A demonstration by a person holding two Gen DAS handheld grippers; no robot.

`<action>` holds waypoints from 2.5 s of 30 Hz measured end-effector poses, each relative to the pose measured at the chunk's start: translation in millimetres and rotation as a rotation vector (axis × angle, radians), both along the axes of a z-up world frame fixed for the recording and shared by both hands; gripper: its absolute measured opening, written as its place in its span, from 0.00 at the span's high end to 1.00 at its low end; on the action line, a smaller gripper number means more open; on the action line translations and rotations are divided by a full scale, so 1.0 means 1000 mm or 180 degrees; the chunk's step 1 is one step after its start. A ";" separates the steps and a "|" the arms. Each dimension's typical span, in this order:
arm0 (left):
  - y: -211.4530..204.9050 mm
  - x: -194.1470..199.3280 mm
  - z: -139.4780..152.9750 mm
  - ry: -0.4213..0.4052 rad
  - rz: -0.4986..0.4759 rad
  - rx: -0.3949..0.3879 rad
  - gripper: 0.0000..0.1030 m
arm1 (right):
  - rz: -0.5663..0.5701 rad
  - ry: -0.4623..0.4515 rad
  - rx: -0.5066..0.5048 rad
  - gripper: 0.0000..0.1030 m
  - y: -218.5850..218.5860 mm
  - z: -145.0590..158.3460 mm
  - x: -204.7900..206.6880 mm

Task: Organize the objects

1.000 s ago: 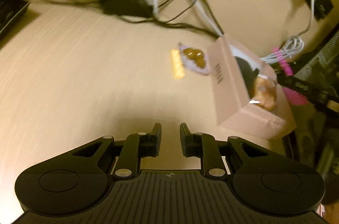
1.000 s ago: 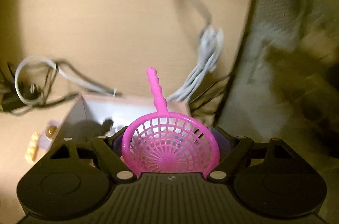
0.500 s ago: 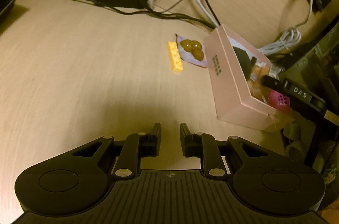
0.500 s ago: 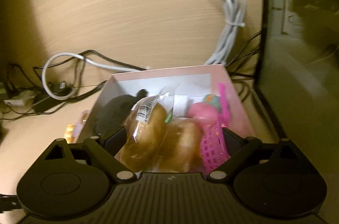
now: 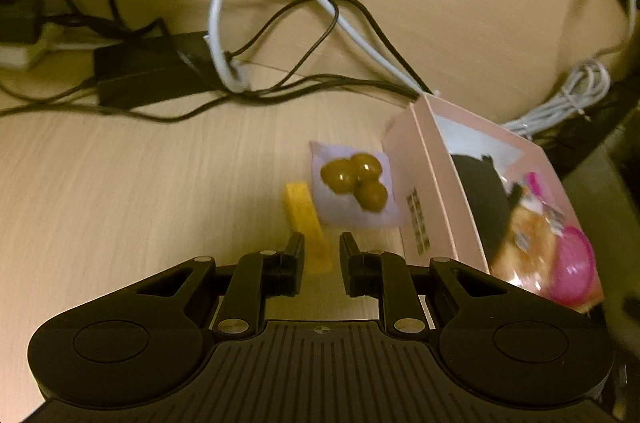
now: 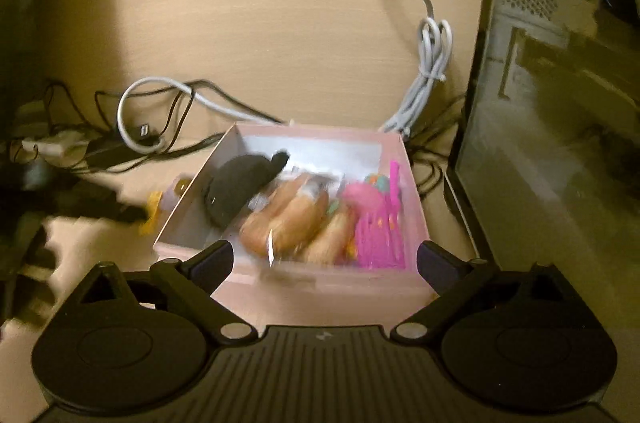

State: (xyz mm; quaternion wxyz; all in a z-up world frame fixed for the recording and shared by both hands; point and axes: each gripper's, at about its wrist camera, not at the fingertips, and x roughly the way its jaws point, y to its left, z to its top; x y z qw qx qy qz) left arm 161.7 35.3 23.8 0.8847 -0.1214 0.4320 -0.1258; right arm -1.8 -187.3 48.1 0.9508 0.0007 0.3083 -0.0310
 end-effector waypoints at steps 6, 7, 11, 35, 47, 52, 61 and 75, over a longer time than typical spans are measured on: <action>-0.015 0.012 -0.008 -0.0006 0.0013 0.0286 0.79 | -0.0067 0.0310 0.0111 0.04 0.007 -0.016 -0.021; -0.018 0.012 -0.007 -0.0015 0.0005 0.0358 0.79 | -0.0063 0.0320 0.0095 0.04 0.010 -0.017 -0.024; -0.030 0.009 -0.005 -0.0046 -0.0099 0.0694 0.77 | -0.0007 0.0369 0.0061 0.04 0.017 -0.019 -0.039; 0.019 -0.037 -0.012 -0.0013 -0.0094 0.0153 0.91 | 0.0126 0.0330 -0.0102 0.02 0.042 -0.017 -0.061; 0.106 -0.123 -0.010 0.0051 0.0269 0.0071 0.91 | 0.0843 0.0123 -0.0461 0.02 0.130 0.001 -0.010; 0.140 -0.138 -0.010 0.0074 0.0428 -0.0024 0.91 | 0.0873 0.0228 -0.0413 0.04 0.159 0.007 0.040; 0.163 -0.146 -0.015 0.0099 0.0459 -0.0275 0.91 | 0.0217 0.0563 -0.1184 0.54 0.199 -0.032 0.172; 0.174 -0.140 -0.016 0.0175 0.0478 -0.0355 0.91 | 0.0111 0.0729 -0.0767 0.54 0.197 -0.055 0.184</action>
